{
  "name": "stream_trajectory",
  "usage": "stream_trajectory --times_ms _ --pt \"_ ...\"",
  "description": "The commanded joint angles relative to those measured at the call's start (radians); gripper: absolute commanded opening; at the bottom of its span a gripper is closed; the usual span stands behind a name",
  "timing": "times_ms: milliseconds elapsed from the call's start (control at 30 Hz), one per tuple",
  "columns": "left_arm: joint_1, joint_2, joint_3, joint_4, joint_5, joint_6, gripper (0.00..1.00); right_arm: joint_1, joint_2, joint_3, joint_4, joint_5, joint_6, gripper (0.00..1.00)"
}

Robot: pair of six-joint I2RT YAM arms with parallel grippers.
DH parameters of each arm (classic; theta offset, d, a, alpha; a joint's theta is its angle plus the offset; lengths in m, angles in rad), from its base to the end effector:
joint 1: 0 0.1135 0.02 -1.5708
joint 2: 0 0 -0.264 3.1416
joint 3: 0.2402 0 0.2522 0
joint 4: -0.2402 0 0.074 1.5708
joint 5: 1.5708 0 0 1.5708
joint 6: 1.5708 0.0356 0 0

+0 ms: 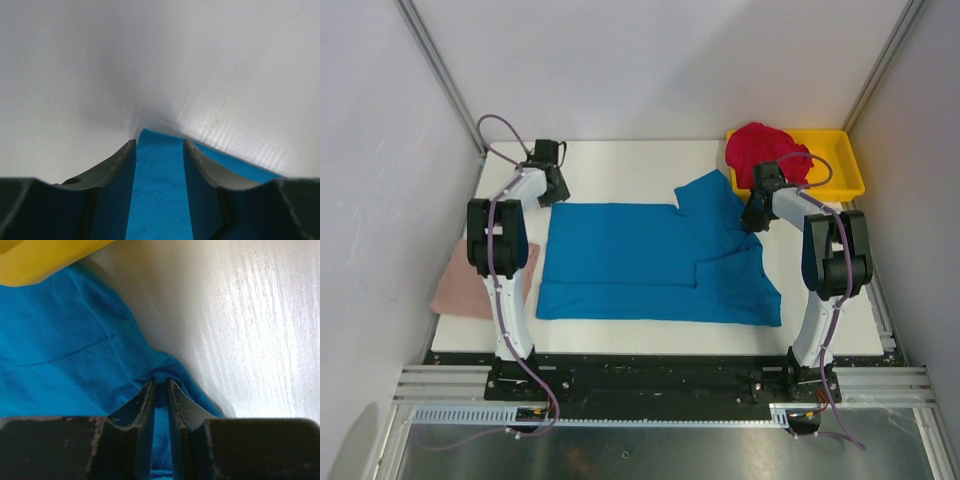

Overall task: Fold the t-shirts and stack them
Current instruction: Grap the side of the flattened tshirt furthest away from the robot with both arms

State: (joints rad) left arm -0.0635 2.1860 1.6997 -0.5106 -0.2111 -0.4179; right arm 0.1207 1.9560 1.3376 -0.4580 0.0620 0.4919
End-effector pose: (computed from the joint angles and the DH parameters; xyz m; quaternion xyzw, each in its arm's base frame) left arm 0.4755 -0.0228 0.1763 -0.1975 0.9336 0.0310 0.2974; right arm 0.4029 0.0466 0.1686 0.1863 0.9511 0.0451 0.2423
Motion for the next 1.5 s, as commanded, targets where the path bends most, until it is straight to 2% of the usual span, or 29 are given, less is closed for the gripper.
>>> stream_trajectory --times_ms 0,633,800,967,1233,1467 --pt "0.002 0.011 0.055 0.011 -0.077 -0.013 0.47 0.005 -0.066 0.050 -0.022 0.009 -0.015 0.20" --pt "0.011 0.065 0.115 -0.047 -0.054 -0.039 0.42 0.023 -0.049 0.132 -0.056 -0.046 -0.006 0.20" --pt "0.016 0.079 0.131 -0.066 -0.050 -0.046 0.36 0.024 -0.030 0.157 -0.062 -0.050 -0.006 0.20" --pt "0.019 0.086 0.141 -0.073 -0.043 -0.051 0.21 0.035 0.000 0.213 -0.064 -0.050 -0.018 0.20" --pt "0.019 0.090 0.144 -0.072 -0.025 -0.041 0.02 0.062 0.152 0.429 -0.060 -0.015 -0.099 0.21" --pt "0.021 0.092 0.143 -0.070 -0.010 -0.033 0.00 0.080 0.376 0.784 -0.157 0.023 -0.165 0.24"
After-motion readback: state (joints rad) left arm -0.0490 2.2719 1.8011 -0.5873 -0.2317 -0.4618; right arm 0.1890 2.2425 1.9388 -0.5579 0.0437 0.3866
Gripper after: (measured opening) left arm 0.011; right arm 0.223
